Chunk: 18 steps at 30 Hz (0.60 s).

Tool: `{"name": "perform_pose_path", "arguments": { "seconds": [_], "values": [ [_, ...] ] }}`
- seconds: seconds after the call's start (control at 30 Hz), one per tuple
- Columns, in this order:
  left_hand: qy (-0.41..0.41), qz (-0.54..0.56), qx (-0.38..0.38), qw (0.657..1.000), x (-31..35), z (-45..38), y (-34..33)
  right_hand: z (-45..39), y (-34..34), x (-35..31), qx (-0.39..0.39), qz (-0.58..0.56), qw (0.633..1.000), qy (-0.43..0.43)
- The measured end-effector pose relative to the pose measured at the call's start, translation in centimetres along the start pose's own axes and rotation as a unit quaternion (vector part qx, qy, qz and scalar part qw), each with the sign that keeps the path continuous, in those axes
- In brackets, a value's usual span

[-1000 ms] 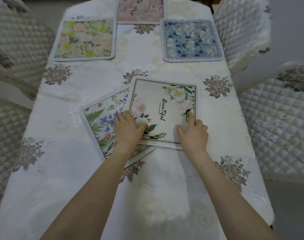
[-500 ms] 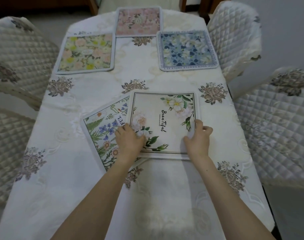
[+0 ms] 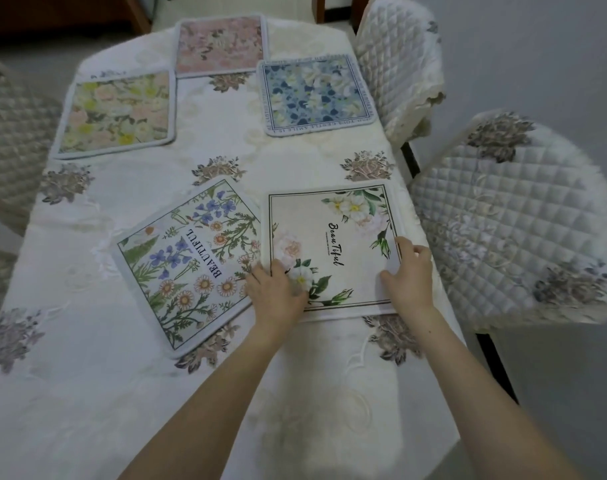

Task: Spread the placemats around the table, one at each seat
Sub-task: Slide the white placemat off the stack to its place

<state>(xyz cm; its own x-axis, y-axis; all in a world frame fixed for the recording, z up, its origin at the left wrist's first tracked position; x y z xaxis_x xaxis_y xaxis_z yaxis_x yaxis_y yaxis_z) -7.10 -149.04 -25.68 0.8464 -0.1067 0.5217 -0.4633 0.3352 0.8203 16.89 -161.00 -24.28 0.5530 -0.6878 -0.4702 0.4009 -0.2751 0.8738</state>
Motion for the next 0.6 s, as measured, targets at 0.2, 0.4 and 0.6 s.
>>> {"name": "perform_pose_path", "arguments": {
  "seconds": [0.2, 0.4, 0.6],
  "values": [
    [-0.015, 0.008, -0.003, 1.0, 1.8, 1.2, -2.0, -0.1, 1.1, 2.4, -0.004, 0.002, 1.0, -0.012],
    [-0.018, -0.022, -0.016, 0.999, 2.3, 2.2, -3.0, -0.1, 0.7, 3.0, -0.033, 0.103, 0.994, 0.01],
    [-0.029, -0.079, -0.045, 0.995, 2.5, 3.3, -4.6, 1.0, -1.5, 2.7, -0.051, 0.213, 0.973, 0.069]
  ]
}}
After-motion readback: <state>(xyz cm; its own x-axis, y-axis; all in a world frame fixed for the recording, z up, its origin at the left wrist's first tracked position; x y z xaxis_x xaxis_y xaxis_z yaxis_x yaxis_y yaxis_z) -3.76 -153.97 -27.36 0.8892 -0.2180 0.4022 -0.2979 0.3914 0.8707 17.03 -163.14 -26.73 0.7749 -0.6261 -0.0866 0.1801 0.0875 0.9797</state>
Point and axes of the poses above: each hand's wrist, its own z-axis away from the middle knuckle, its own y-axis out of the back of the hand, x = y × z, the point moved 9 cm from there along -z, towards the middle knuckle, and after that the axes turned 12 degrees about z, right-handed, at the moved point
